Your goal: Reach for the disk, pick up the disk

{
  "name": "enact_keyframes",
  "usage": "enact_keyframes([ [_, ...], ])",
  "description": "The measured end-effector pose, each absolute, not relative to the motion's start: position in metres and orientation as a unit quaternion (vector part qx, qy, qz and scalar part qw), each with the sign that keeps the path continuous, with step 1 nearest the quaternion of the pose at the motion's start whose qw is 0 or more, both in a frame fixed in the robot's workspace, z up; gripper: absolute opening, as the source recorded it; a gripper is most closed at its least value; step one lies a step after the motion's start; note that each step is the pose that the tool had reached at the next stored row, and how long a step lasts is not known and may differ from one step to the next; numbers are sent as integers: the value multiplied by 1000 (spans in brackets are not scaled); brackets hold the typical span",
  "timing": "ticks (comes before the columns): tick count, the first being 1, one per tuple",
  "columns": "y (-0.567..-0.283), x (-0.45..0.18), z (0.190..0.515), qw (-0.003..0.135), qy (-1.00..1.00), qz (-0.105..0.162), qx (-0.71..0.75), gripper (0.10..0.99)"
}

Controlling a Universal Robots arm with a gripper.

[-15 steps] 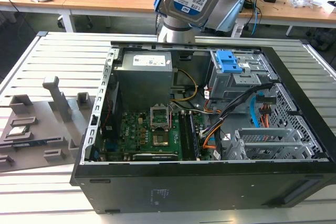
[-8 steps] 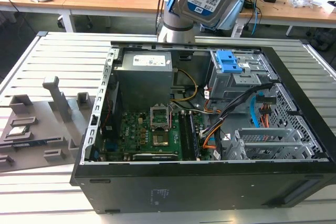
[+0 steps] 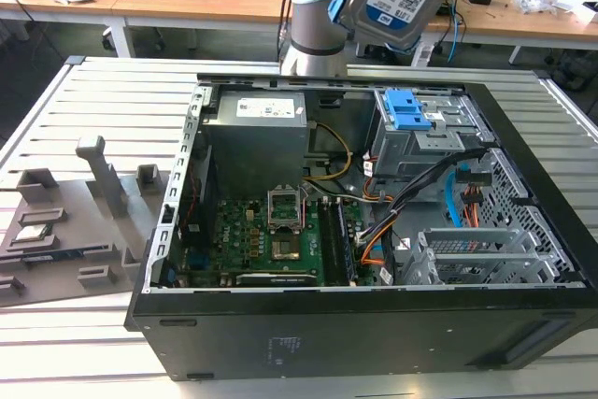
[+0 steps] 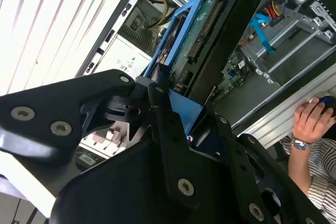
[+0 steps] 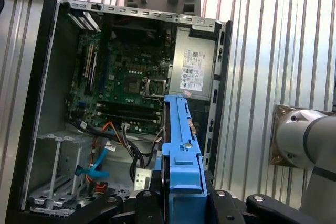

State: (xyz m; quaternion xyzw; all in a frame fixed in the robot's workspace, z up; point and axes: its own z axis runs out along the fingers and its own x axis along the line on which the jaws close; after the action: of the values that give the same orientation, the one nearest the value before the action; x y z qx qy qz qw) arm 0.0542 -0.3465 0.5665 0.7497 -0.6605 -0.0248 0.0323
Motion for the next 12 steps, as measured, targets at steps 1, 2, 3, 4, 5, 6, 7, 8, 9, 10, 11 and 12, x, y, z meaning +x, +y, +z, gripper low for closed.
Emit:
enact_keyframes([
  [1,-346,57,567,32,-660,-25,750,369],
  [2,-346,62,567,33,-660,-25,750,369],
  [3,-346,64,566,33,-660,-25,750,369],
  [4,-346,68,567,33,-660,-25,750,369],
  [5,-346,72,567,33,-660,-25,750,369],
  [6,-346,75,566,33,-660,-26,750,369],
  [7,-346,78,567,33,-660,-26,750,369],
  [8,-346,83,567,33,-660,-26,750,369],
  [9,-346,90,567,33,-660,-26,750,369],
  [10,-347,95,567,34,-660,-26,750,369],
  [11,-346,101,567,34,-660,-26,750,369],
  [12,-346,106,566,34,-660,-27,750,369],
])
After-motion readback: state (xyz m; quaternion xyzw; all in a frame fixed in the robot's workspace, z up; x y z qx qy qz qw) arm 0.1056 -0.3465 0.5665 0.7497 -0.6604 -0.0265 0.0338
